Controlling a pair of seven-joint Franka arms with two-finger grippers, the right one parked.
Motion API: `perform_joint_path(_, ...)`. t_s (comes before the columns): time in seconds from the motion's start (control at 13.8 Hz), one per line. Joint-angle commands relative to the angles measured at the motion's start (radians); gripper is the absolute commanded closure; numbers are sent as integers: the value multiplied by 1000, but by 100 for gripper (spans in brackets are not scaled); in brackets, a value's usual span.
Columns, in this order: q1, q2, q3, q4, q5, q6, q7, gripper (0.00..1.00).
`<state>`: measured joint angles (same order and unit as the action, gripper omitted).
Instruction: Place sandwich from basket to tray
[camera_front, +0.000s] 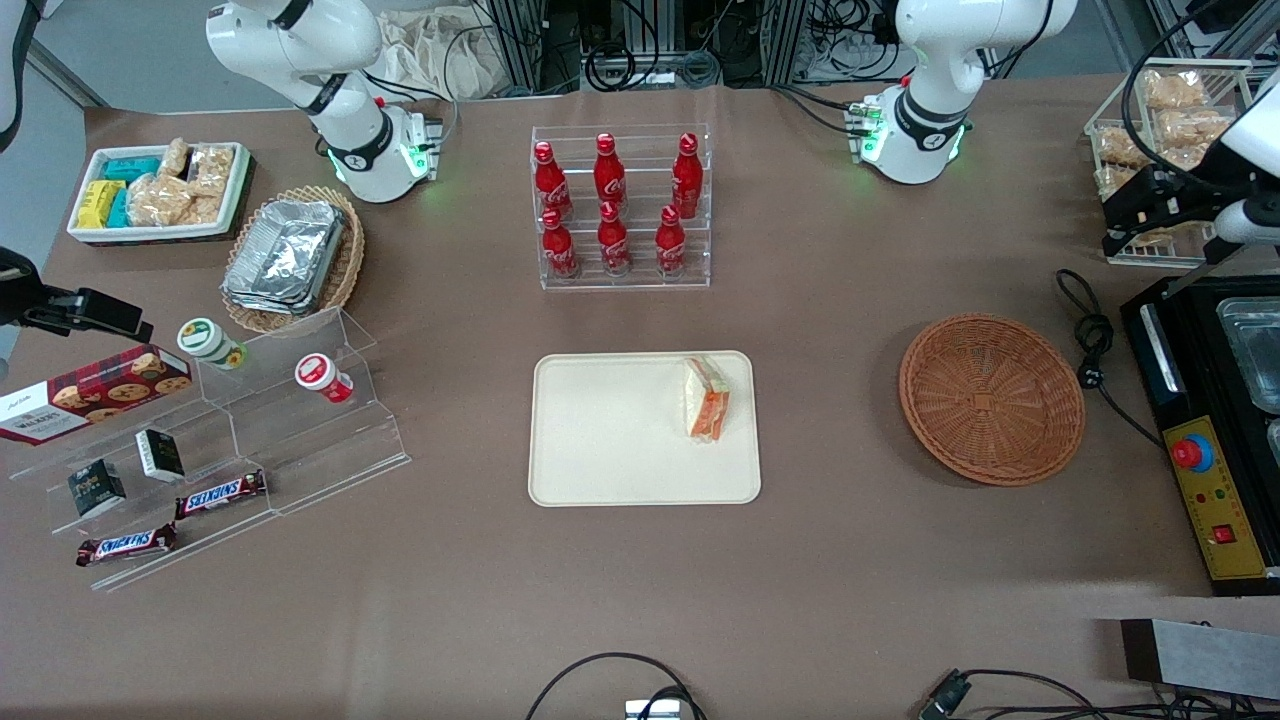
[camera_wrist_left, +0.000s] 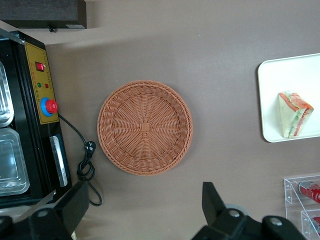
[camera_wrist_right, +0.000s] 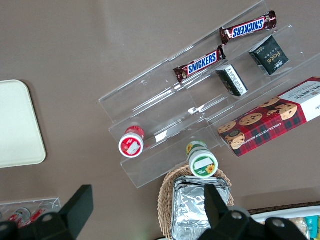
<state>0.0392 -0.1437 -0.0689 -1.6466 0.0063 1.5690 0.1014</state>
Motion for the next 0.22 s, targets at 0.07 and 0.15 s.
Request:
perform_joint_path(0.07,-10,-10,-2,10,-8,-23,-20,0)
perform_joint_path(0.15,-10,-10,-3,13,-9,-24,-31,0)
